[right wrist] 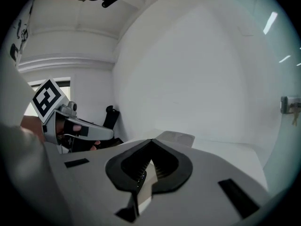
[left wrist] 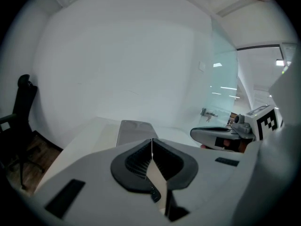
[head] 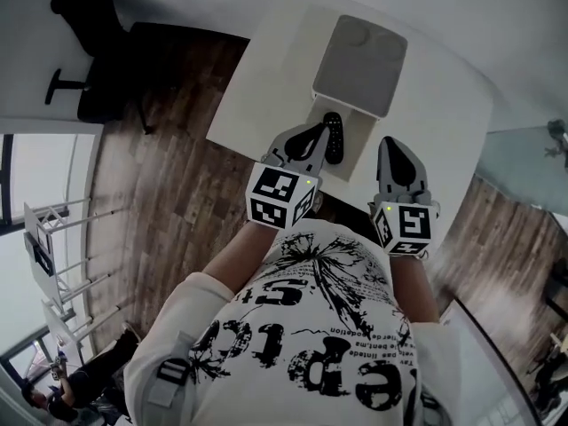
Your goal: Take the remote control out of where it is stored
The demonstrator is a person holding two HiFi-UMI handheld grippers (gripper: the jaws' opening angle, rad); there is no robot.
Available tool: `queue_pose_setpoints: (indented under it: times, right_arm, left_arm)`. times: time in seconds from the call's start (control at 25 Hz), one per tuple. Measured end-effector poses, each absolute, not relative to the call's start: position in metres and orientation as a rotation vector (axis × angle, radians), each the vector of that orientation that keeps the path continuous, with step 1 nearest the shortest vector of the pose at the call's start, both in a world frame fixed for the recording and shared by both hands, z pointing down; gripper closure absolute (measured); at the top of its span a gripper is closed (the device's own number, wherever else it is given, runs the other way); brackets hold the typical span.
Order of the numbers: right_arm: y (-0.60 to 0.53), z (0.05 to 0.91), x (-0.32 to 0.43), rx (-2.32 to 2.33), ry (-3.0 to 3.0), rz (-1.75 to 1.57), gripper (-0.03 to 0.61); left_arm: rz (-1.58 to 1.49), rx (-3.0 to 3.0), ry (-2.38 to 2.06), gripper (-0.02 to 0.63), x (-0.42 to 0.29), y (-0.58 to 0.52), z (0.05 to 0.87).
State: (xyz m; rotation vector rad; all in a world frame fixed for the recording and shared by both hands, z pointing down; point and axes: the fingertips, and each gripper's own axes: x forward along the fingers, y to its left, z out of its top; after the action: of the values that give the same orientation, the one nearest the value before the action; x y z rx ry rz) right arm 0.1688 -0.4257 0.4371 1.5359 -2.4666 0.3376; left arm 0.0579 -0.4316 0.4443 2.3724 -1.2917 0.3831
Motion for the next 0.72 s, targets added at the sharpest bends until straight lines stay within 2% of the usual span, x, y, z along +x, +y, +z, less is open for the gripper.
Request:
queue_pose_setpoints:
  times: [0.64,0.72]
  right_arm:
    - [-0.467,0.509,0.194,1.208,-2.512,0.527,0.581]
    - [-0.467,0.513,0.193,1.182,-2.512,0.547,0.581]
  left_arm:
    - [0.630,1.942,-1.395,0.603,0.085,-0.431,0.562]
    - [0.702,1.920,-1.414,0.568,0.083,-0.430,0.572]
